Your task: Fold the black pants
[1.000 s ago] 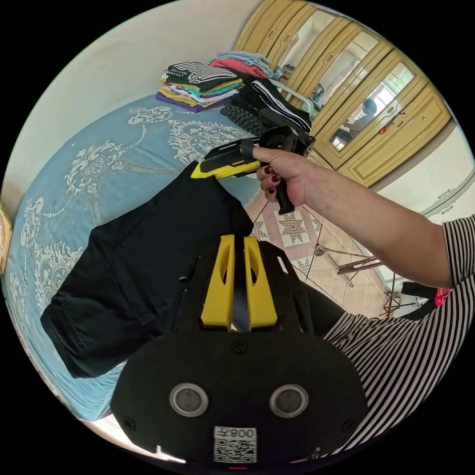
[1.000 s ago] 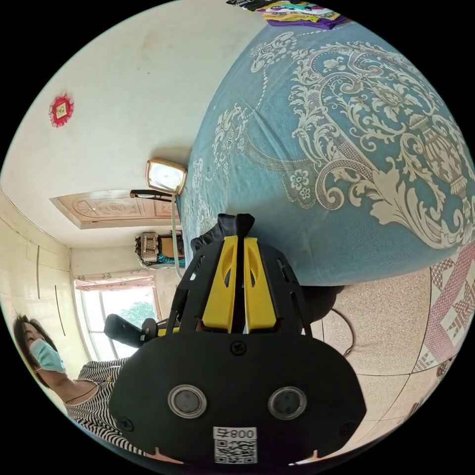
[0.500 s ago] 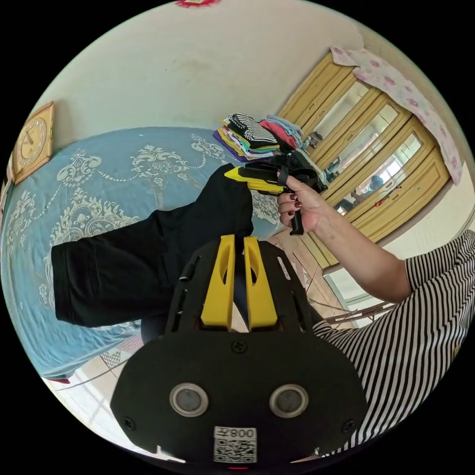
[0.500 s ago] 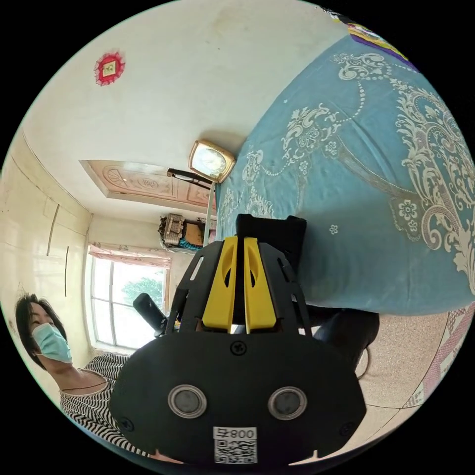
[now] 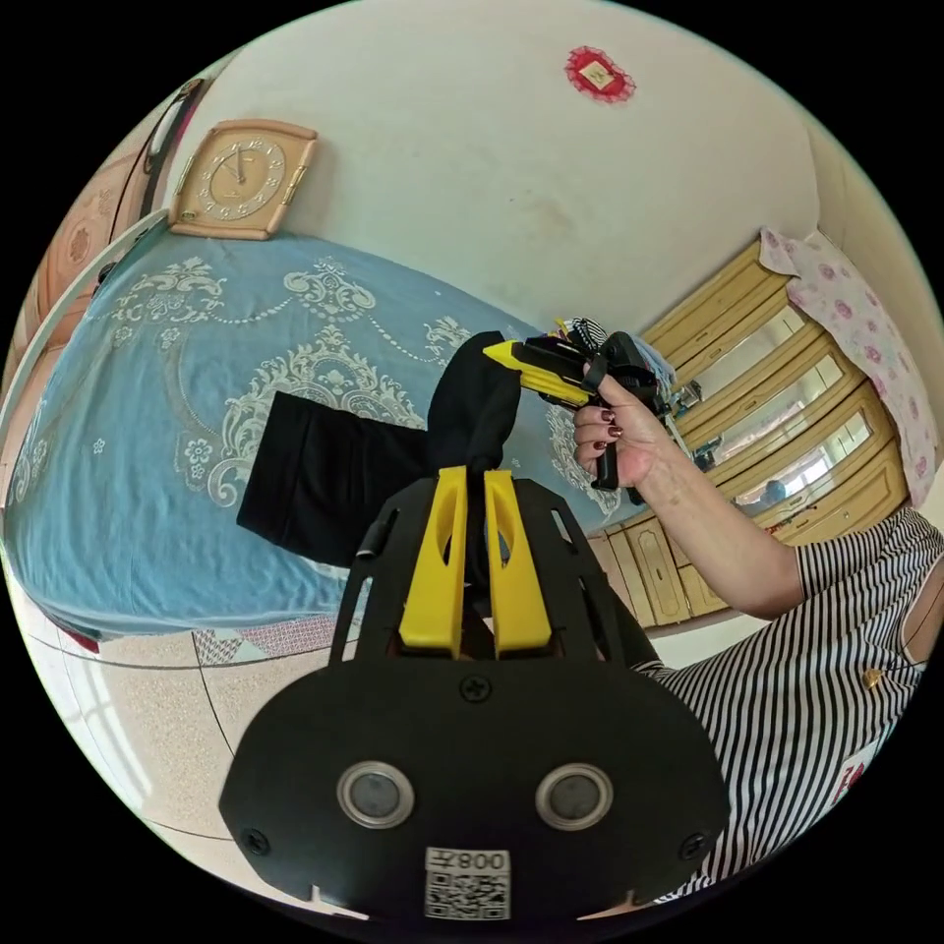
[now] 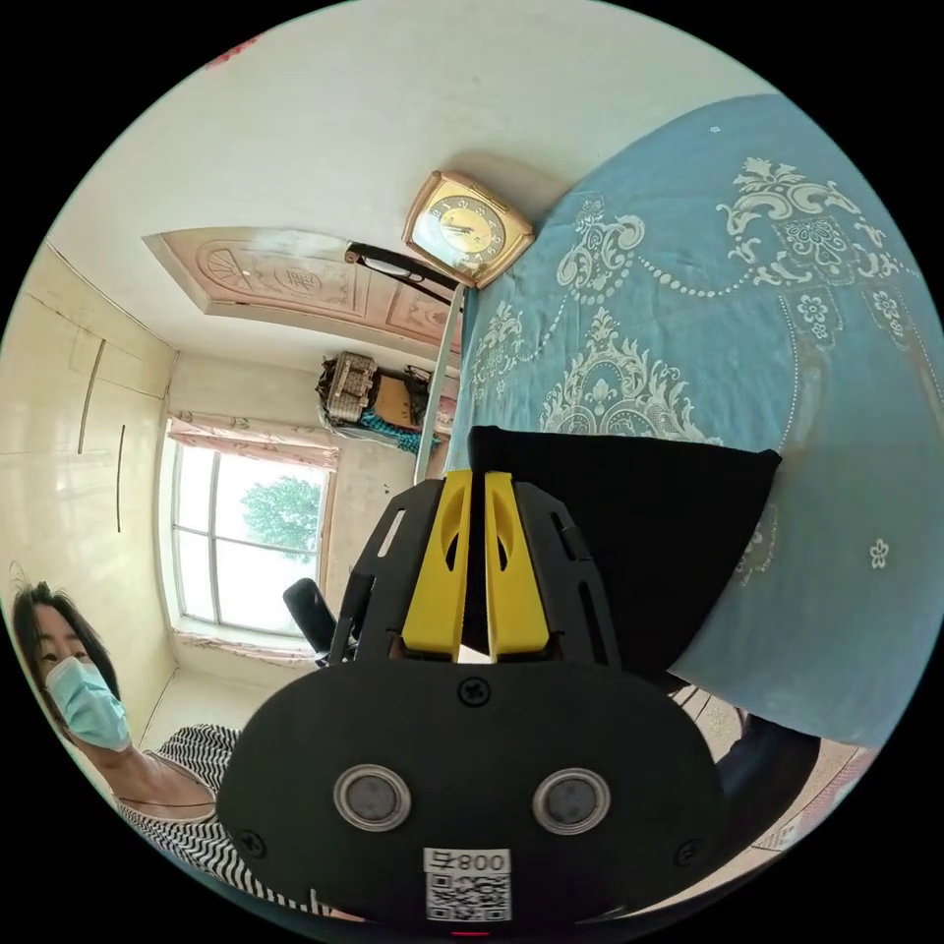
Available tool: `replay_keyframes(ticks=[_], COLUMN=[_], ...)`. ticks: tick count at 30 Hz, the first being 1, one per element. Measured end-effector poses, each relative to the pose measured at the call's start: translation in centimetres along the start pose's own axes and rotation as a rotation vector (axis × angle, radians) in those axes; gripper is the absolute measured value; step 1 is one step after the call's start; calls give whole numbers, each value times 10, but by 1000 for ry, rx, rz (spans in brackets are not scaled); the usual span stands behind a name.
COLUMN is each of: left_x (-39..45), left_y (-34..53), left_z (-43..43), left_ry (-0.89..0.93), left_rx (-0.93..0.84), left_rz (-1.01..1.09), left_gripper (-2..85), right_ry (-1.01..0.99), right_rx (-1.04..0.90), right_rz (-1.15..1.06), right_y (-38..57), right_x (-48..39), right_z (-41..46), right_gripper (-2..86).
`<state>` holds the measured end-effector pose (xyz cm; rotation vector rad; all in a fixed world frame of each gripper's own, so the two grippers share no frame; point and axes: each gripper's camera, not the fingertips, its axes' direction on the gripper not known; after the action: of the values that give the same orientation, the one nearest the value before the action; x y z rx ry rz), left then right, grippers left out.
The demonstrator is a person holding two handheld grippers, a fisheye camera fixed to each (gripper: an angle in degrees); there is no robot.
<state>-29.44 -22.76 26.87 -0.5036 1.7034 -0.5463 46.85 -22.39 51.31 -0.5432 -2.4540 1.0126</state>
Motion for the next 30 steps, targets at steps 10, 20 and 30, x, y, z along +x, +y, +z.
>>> replay_keyframes(ticks=[10, 20, 30], left_x=[-36, -46, -37], left_y=[-24, -41, -44], left_z=[-61, -100, -122], left_ry=[-29, -3, 43], left_rx=[-23, -31, -12], left_rz=[-206, -352, -451], left_gripper=[29, 28, 29], right_ry=[120, 142, 152], right_rx=[-156, -180, -172], right_rz=[12, 68, 100], right_y=[-64, -105, -127], right_x=[64, 139, 203], right_z=[118, 185, 222], right_gripper=[19, 20, 23])
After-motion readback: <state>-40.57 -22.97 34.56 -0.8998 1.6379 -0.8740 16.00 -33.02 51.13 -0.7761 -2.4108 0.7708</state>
